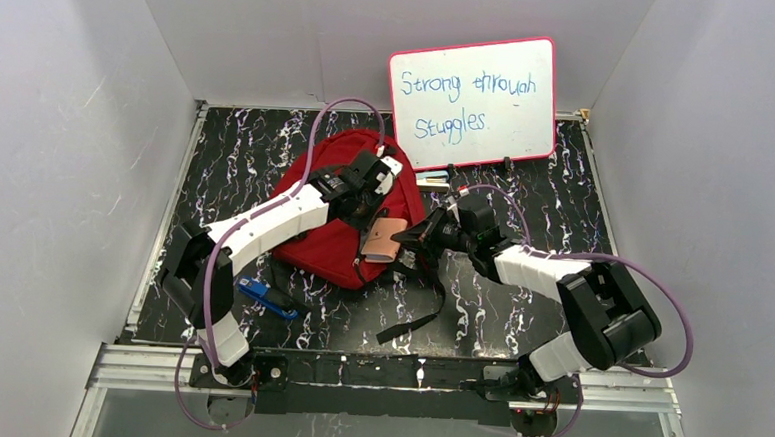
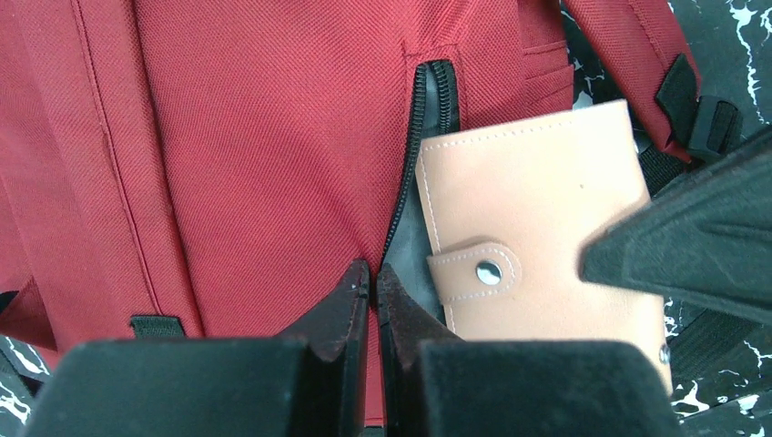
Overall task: Pack the student bag
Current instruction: Place the personal item in the student bag.
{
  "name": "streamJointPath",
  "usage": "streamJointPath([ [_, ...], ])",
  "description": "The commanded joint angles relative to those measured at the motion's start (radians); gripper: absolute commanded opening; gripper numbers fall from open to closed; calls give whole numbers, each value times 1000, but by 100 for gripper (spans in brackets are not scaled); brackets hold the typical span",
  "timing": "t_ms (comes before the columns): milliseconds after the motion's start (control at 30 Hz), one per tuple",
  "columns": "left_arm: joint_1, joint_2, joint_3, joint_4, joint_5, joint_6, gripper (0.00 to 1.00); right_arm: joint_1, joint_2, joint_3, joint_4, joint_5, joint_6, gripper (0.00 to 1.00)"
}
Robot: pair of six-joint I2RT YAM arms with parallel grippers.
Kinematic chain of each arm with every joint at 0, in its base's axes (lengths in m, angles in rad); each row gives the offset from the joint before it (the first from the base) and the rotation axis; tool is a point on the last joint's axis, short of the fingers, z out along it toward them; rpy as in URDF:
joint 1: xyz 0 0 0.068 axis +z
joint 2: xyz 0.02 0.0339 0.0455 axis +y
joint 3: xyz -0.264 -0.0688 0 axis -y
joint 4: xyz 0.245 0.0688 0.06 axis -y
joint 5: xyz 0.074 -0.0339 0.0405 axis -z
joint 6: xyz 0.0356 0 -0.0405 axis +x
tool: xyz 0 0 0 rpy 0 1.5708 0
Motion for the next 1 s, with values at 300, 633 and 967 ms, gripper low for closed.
streamJointPath([
  [300, -31, -98, -7, 69, 79, 25, 0, -62, 71, 83, 133, -56, 34, 0],
  [633, -34, -97, -2, 70, 100, 30, 0, -56, 153, 168, 101, -74, -78, 0],
  [967, -34, -68, 31, 69, 103, 16, 0, 43, 203, 184, 99, -44, -114, 0],
])
